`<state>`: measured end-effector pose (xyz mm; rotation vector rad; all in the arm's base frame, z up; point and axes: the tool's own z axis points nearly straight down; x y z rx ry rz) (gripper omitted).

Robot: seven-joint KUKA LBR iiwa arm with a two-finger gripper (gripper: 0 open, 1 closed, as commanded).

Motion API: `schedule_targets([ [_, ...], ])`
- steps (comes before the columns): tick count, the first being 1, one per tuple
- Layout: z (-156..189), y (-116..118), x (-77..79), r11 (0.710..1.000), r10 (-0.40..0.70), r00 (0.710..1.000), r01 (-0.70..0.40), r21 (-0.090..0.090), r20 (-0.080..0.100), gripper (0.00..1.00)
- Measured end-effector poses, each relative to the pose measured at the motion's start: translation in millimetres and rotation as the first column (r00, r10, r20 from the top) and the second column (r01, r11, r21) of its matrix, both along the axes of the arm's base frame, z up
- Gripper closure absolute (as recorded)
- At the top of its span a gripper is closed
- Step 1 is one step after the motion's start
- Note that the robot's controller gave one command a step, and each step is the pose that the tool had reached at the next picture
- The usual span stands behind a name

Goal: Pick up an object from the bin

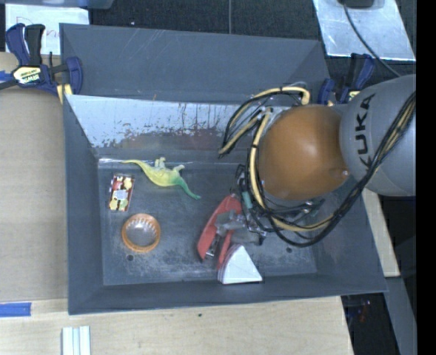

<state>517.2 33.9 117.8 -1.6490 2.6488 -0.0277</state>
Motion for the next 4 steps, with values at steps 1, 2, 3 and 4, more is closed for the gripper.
schedule_targets([
  [1,-0.2,-0.3,0.1,1.000,-0.001,1.000,0.001,0.000,0.000,1.00],
  [2,22.0,13.5,-9.4,1.000,-0.006,1.000,0.006,-0.002,-0.011,1.00],
  [3,21.4,19.1,4.5,0.996,0.093,0.996,-0.093,-0.002,0.006,1.00],
  [4,38.6,72.1,-15.7,0.998,0.060,0.998,-0.060,0.000,-0.010,1.00],
])
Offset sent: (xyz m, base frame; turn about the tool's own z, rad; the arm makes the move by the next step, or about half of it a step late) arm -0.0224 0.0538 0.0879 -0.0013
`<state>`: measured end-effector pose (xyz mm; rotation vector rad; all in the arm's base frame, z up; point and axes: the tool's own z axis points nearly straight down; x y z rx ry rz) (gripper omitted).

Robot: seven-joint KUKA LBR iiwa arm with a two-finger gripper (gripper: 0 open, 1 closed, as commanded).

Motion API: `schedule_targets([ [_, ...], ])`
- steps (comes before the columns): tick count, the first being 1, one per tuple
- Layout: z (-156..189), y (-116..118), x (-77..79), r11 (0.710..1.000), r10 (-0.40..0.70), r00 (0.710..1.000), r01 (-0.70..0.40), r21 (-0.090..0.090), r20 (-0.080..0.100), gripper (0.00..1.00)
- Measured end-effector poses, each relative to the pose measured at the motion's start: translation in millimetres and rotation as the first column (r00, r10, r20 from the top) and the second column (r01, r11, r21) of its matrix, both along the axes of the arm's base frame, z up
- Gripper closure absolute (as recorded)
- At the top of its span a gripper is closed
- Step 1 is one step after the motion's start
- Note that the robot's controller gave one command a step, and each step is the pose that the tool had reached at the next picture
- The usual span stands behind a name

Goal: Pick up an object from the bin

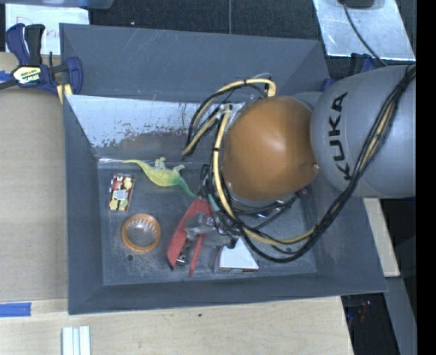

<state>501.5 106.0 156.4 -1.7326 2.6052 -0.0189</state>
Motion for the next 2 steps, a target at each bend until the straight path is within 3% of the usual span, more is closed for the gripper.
schedule_targets([
  [1,-11.4,20.5,7.2,0.999,0.045,0.999,-0.045,-0.001,0.005,1.00],
  [2,42.9,20.0,8.8,0.999,0.041,0.999,-0.041,0.000,-0.002,1.00],
])
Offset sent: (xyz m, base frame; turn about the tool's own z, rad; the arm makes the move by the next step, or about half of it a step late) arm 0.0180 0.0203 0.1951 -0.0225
